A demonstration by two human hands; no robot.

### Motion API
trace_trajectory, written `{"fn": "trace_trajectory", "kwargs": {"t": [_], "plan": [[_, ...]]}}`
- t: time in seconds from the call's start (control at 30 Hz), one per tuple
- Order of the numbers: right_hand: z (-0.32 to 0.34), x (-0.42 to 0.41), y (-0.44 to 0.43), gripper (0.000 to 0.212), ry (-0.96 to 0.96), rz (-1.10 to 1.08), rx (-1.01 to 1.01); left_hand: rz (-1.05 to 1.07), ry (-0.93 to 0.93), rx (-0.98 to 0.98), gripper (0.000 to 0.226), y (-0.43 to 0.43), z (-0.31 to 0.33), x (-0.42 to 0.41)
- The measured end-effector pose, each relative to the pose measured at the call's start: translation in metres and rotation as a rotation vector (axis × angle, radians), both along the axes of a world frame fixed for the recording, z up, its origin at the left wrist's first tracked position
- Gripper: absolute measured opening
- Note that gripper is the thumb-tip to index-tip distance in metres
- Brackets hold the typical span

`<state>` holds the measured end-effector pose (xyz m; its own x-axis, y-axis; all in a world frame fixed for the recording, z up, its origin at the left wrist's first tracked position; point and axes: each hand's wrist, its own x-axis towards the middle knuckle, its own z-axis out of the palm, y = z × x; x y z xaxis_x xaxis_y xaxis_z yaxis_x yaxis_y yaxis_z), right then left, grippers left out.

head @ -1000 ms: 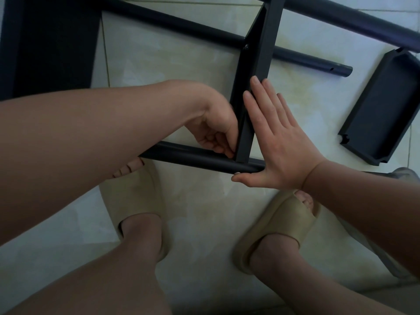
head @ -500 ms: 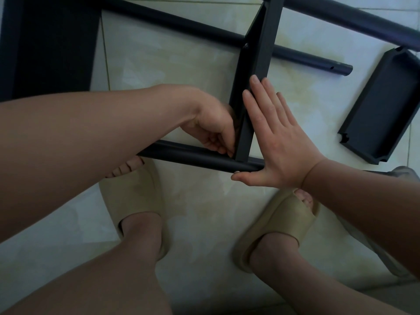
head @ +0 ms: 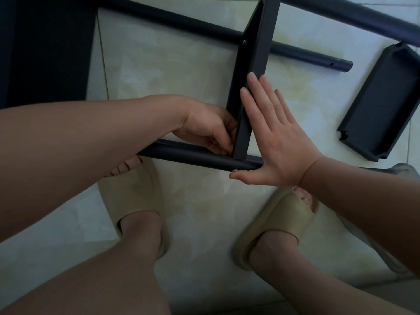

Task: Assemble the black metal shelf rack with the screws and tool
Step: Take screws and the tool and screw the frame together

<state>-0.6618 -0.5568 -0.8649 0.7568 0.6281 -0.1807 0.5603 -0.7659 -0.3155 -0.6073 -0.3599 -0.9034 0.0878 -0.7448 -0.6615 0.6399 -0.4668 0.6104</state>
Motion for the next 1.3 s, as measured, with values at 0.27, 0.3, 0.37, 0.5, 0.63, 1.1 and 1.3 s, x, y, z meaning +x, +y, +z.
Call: {"fn": "trace_trajectory", "kwargs": {"t": [0.27, 0.3, 0.37, 0.5, 0.63, 1.1, 1.3], "plan": [[0.001, 0.000, 0.000, 0.128, 0.005, 0.000, -0.003, -0.205, 0.028, 0.193, 0.011, -0.008, 0.007, 0.017], [0.001, 0.000, 0.000, 0.128, 0.005, 0.000, -0.003, -0.223, 0.013, 0.225, 0.009, -0.009, 0.007, 0.018], [0.001, 0.000, 0.000, 0.128, 0.004, 0.001, -0.001, -0.239, 0.001, 0.264, 0.008, -0.012, 0.009, 0.021], [0.000, 0.000, 0.000, 0.128, 0.001, 0.000, 0.005, -0.251, 0.000, 0.286, 0.012, -0.018, 0.012, 0.024], [0.000, 0.000, 0.000, 0.128, -0.001, 0.004, 0.005, -0.244, 0.007, 0.281, 0.012, -0.019, 0.012, 0.025], [-0.001, -0.001, 0.000, 0.127, -0.002, 0.004, 0.011, -0.039, 0.023, 0.104, 0.019, -0.008, 0.006, 0.009], [0.000, -0.001, 0.000, 0.126, 0.002, 0.004, 0.002, 0.026, 0.064, 0.041, 0.020, -0.003, 0.003, 0.002]]}}
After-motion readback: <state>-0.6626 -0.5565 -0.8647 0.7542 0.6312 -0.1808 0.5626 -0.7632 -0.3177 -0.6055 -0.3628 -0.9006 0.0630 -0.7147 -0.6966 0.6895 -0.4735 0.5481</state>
